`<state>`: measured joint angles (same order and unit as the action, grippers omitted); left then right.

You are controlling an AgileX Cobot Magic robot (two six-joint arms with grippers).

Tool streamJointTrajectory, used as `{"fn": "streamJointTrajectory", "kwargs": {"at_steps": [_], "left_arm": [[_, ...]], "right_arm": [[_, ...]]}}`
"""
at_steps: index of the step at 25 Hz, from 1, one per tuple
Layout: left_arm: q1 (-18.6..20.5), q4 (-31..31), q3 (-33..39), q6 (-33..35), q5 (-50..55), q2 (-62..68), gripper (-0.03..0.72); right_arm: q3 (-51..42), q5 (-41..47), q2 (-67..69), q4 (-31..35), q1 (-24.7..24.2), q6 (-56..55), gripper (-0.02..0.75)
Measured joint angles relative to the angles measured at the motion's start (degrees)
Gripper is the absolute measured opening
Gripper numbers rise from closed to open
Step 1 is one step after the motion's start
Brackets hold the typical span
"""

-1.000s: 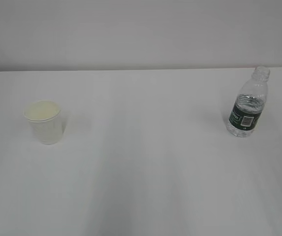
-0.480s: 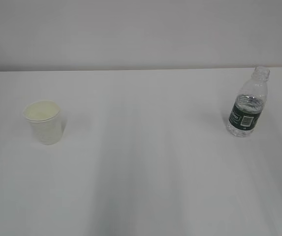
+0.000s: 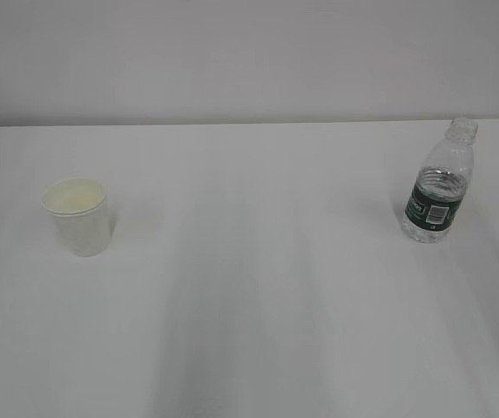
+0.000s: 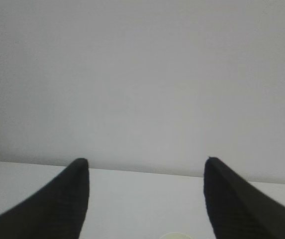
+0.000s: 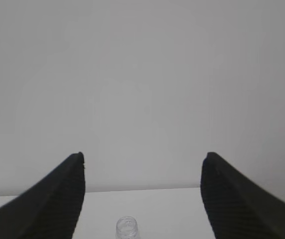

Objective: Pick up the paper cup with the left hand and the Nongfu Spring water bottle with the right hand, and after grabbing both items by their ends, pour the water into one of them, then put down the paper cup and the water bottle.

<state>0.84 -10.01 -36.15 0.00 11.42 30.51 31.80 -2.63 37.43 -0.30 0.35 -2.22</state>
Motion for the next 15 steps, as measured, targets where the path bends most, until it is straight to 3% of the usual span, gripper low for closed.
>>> {"fn": "streamJointTrajectory", "kwargs": {"at_steps": [9,15], "left_arm": [[0.00,3.09,1.42,0.00,-6.38,2.35,0.513],[-1.89,3.37,7.86,0.00,-14.77,5.63,0.512]], "right_arm": [[0.00,-3.55,5.19,-0.99,0.00,0.00,0.554],[0.00,-4.93,9.85,-1.74,0.00,0.00,0.554]]}}
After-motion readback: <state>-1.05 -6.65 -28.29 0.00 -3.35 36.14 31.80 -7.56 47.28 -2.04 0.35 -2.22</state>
